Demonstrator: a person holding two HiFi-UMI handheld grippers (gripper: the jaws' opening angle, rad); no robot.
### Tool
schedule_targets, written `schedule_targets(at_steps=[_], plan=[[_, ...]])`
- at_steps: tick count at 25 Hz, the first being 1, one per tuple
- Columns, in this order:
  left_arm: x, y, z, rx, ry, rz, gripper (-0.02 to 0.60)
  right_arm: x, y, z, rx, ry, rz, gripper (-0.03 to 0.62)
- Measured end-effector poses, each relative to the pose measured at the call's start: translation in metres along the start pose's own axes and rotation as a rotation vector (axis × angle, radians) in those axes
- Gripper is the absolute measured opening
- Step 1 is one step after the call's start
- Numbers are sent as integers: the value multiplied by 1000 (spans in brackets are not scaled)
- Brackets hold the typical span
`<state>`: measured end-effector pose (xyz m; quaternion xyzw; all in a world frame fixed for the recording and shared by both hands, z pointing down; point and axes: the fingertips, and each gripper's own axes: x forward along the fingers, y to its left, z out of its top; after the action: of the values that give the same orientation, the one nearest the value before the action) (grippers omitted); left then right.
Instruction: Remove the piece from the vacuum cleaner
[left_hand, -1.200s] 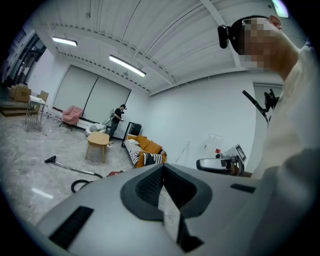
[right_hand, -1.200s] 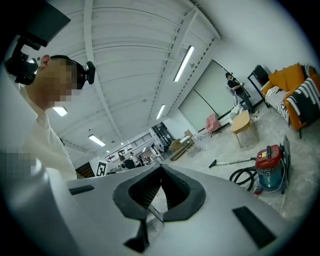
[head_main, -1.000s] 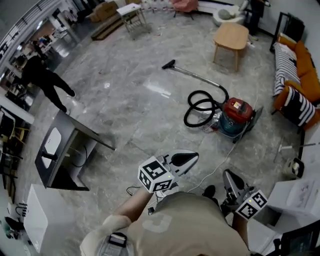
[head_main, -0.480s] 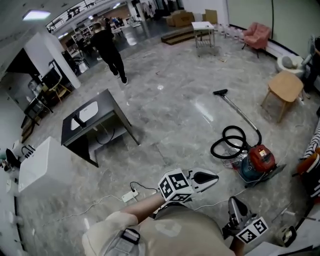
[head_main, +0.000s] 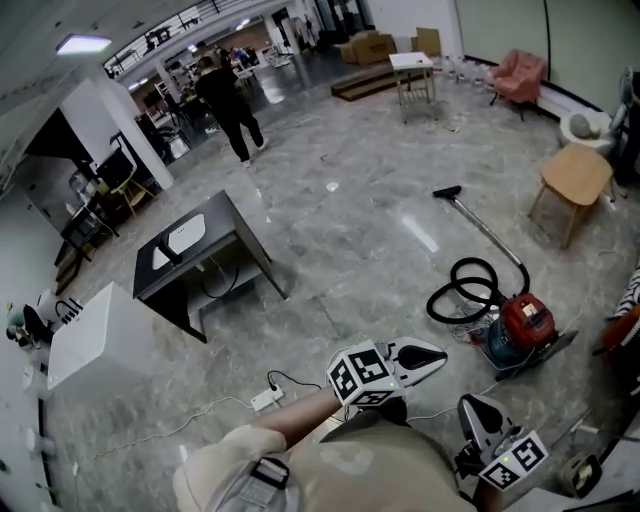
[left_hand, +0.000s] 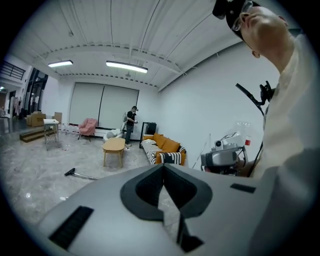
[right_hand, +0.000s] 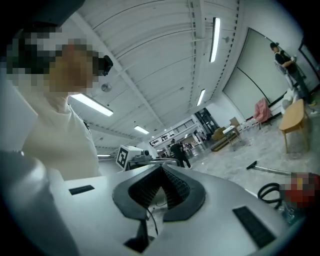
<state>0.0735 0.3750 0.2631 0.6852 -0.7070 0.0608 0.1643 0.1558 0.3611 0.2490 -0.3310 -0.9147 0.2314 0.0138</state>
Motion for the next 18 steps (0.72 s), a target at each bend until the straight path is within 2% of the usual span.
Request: schedule_targets(at_steps=[3,6,9,12,18], plan=[[14,2,-8,22,2,-15,5,-5,-24,-9,-22,-2,-75,2],[24,14,-5,64,23,-31,5,7,-39,3,-50,1,-119,2],[50,13,6,93,32,-117,5,-8,-62,15,-50,15,-256,2],[82,13,7,73,40,-206,5,-25,-84,22,-46,29,-379,2],[124,49,11,82,66,-287,5,-22,-136,19,43,34,-514,2]])
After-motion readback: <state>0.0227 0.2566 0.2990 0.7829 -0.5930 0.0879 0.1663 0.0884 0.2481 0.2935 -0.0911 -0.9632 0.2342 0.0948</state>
